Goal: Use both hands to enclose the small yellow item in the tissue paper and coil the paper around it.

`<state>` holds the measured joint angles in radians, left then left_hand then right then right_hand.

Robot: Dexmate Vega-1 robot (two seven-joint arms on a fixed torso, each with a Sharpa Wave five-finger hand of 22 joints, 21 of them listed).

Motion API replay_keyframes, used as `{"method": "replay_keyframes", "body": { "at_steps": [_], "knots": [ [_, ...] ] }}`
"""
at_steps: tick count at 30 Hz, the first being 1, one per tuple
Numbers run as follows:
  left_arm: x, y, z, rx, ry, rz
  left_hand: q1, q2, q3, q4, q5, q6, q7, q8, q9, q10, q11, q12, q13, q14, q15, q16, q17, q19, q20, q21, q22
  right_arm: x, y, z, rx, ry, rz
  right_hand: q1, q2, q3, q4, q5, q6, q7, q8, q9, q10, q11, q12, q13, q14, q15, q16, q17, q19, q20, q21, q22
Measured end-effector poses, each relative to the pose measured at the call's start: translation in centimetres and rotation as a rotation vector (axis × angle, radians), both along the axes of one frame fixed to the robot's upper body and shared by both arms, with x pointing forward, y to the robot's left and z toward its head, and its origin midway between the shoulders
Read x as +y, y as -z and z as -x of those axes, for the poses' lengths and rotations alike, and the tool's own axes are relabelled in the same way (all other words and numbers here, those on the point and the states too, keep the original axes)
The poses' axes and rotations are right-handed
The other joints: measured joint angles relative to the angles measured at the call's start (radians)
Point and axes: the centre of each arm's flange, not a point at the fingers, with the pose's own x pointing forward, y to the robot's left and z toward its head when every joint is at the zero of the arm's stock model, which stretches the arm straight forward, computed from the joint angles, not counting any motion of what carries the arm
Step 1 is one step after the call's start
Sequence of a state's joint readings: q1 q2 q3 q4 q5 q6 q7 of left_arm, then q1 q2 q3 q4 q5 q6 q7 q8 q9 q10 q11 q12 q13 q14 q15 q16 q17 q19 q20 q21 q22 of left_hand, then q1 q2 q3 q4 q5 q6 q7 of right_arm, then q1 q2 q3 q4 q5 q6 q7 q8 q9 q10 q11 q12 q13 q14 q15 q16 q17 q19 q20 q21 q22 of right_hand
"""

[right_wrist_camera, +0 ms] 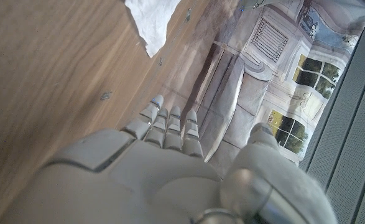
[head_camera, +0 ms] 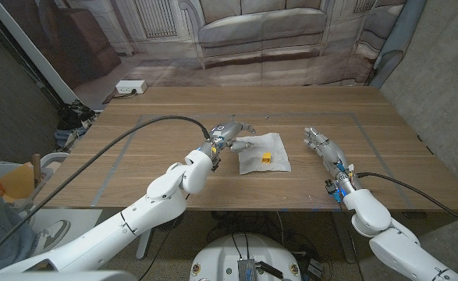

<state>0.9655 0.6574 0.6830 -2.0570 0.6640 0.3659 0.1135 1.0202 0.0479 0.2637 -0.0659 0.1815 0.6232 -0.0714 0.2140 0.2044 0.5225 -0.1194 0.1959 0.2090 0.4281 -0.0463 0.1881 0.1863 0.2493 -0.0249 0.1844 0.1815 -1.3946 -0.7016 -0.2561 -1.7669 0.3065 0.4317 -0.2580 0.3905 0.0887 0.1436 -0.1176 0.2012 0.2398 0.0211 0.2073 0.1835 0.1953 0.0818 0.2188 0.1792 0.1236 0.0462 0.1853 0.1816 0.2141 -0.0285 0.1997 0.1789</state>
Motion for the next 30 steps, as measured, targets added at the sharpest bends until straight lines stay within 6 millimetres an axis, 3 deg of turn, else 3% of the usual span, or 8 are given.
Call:
{"method": "replay_keyframes", "body": {
  "at_steps": [20, 30],
  "knots": [
    [3.9, 0.7, -0.9, 0.090, 0.125, 0.254, -0.061, -0.006, -0.028, 0.028, 0.004, -0.013, 0.013, -0.004, 0.000, -0.009, 0.009, 0.000, 0.000, -0.005, 0.005, 0.000, 0.000, -0.014, -0.007, 0.005, 0.000, 1.8, 0.7, 2.0, -0.111, 0.194, 0.206, 0.037, 0.006, 0.018, -0.018, 0.000, 0.021, -0.021, 0.004, 0.000, 0.023, -0.023, 0.004, 0.000, 0.007, -0.014, 0.000, -0.005, 0.009, -0.009, 0.000, 0.000],
    [6.3, 1.7, -0.8, 0.089, 0.143, 0.336, -0.082, -0.007, -0.031, 0.027, 0.004, -0.018, 0.007, -0.004, 0.000, -0.019, 0.004, 0.000, 0.000, -0.025, 0.000, -0.003, 0.000, -0.032, -0.003, 0.005, 0.000, 3.6, 1.4, 2.6, -0.169, 0.307, 0.342, 0.075, 0.004, 0.031, -0.036, 0.008, 0.070, -0.066, 0.011, 0.000, 0.048, -0.048, 0.012, 0.005, 0.011, -0.029, 0.000, -0.005, 0.013, -0.012, 0.000, 0.000]
  ]
}}
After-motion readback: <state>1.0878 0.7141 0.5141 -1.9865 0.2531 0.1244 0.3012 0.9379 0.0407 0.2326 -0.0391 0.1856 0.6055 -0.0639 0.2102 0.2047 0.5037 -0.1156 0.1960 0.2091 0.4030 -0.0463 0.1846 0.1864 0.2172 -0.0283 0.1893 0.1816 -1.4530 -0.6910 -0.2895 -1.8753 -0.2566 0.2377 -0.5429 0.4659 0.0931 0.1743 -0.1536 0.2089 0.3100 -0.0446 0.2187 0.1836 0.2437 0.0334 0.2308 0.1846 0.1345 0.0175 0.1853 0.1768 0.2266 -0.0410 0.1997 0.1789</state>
